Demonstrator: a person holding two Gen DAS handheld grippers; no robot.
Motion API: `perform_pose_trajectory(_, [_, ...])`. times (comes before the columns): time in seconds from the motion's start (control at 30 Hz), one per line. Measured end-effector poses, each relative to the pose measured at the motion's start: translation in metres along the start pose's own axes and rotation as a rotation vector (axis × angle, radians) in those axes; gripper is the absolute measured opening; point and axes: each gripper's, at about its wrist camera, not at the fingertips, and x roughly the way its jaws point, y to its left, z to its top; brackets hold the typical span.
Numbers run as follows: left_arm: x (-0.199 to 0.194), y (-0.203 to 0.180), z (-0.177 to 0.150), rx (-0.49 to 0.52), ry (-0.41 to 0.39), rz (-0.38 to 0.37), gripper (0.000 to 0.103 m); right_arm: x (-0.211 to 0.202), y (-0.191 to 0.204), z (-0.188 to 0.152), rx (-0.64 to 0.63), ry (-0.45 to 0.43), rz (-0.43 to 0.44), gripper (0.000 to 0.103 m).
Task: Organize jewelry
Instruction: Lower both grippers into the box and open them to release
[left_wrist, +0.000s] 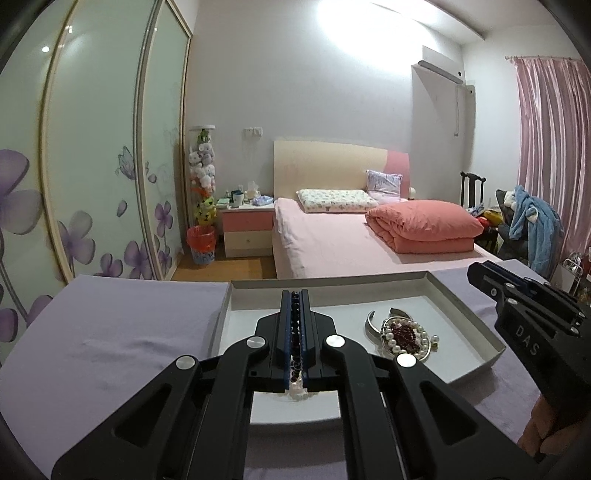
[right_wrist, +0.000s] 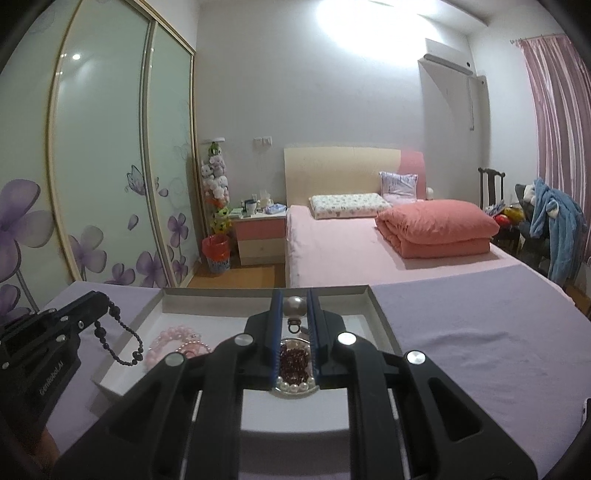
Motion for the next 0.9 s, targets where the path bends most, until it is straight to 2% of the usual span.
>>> perform_pose_trajectory(0.27, [0.024,-0.004,-0.006,-0.013,0.068,-0.019,0.004,0.035,-0.002,-0.004,0.015,0.062,0.006,0.014])
perform_pose_trajectory(0.7, [0.041,-0.001,-0.006,-0.01,0.126,-0.047,0.004,0.067,-0.002,-0.01,0.058,0.172,0.061,0.015])
perform_pose_trajectory(0.77, [0.043,-0.001,-0.006,-0.011,0.142,-0.058,0.005,0.068,-0.004,-0.011,0.071,0.189,0.072,0.025])
perform_pose_trajectory(0.83, [0.044,0.0,-0.006,-0.021,0.15,-0.066,0.005,0.068,-0.007,-0.012,0.089,0.196,0.077,0.03])
perform_pose_trajectory(0.9, [0.045,0.004,-0.004,-0.039,0.159,-0.078,0.005,0.065,-0.011,-0.012,0.101,0.197,0.074,0.03])
